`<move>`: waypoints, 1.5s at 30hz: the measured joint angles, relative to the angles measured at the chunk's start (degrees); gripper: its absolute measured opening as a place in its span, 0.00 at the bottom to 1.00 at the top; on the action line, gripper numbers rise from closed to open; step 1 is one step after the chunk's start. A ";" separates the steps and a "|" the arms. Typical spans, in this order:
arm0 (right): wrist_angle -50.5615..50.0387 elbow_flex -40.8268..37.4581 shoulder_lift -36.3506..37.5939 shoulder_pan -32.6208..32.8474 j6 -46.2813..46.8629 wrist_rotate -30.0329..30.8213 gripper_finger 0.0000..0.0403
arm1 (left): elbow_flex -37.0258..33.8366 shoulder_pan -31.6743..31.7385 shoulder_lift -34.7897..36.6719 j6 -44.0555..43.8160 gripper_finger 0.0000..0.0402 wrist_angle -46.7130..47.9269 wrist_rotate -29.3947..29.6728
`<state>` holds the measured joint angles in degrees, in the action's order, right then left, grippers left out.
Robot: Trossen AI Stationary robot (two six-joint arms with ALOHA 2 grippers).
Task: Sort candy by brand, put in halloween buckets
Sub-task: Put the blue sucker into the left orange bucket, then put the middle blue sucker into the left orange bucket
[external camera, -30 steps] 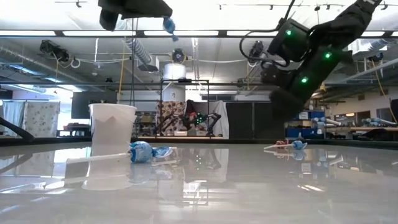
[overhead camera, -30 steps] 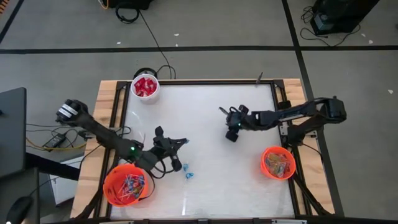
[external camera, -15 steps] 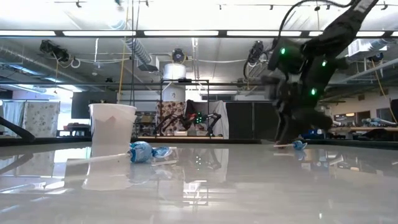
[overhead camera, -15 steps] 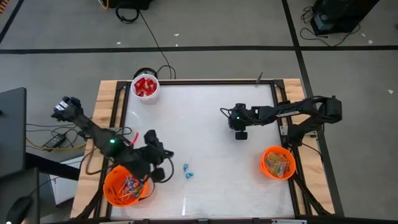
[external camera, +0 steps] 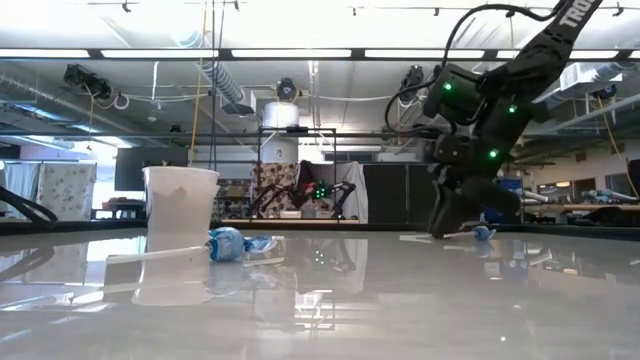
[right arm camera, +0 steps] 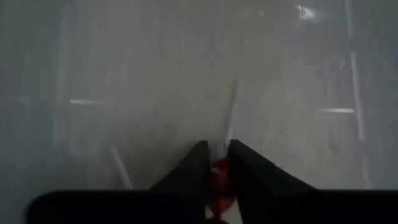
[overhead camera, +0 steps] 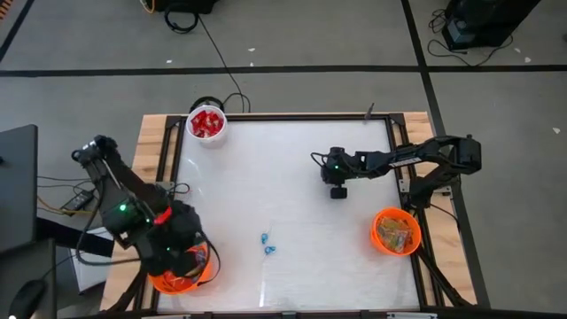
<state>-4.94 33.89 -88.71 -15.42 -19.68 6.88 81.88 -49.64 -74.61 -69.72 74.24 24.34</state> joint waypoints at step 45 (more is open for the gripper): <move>23.80 -0.06 -3.14 17.78 9.49 -7.35 0.41 | -22.05 5.30 -4.36 26.00 0.56 -39.49 28.22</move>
<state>18.85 33.83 -91.85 2.36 -10.18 -0.47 59.83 -44.34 -78.97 -43.72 34.74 52.56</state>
